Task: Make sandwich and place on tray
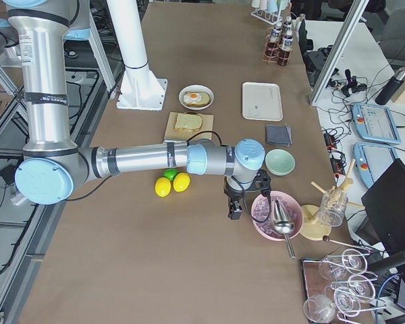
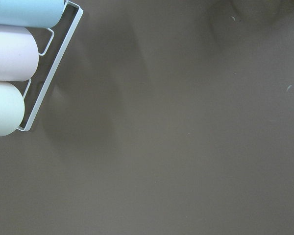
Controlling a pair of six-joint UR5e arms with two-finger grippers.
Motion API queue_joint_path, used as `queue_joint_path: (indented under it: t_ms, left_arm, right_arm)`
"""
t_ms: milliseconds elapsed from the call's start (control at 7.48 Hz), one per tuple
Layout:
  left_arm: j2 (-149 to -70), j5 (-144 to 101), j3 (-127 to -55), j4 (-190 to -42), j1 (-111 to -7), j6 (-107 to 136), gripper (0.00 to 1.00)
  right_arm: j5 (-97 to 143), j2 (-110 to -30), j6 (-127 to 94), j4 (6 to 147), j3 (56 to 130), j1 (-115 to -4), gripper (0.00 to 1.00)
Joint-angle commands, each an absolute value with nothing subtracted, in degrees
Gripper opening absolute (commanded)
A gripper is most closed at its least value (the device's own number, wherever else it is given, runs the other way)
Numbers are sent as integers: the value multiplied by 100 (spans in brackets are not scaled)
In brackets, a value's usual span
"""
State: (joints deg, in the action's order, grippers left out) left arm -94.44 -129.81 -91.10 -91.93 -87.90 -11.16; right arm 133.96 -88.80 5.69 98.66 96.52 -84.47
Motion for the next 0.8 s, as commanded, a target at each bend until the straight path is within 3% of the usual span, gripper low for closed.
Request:
queue_joint_path:
  t_ms: [0, 668]
  left_arm:
    - [-9457, -12981, -9123, -9193, -8798, -1116, 98]
    - [-9554, -12981, -9158, -9193, -8746, -1116, 98]
  right_arm:
    - [13403, -8886, 563, 9870, 9677, -8446, 100]
    - [13421, -8859, 554, 9853, 9869, -8394, 100]
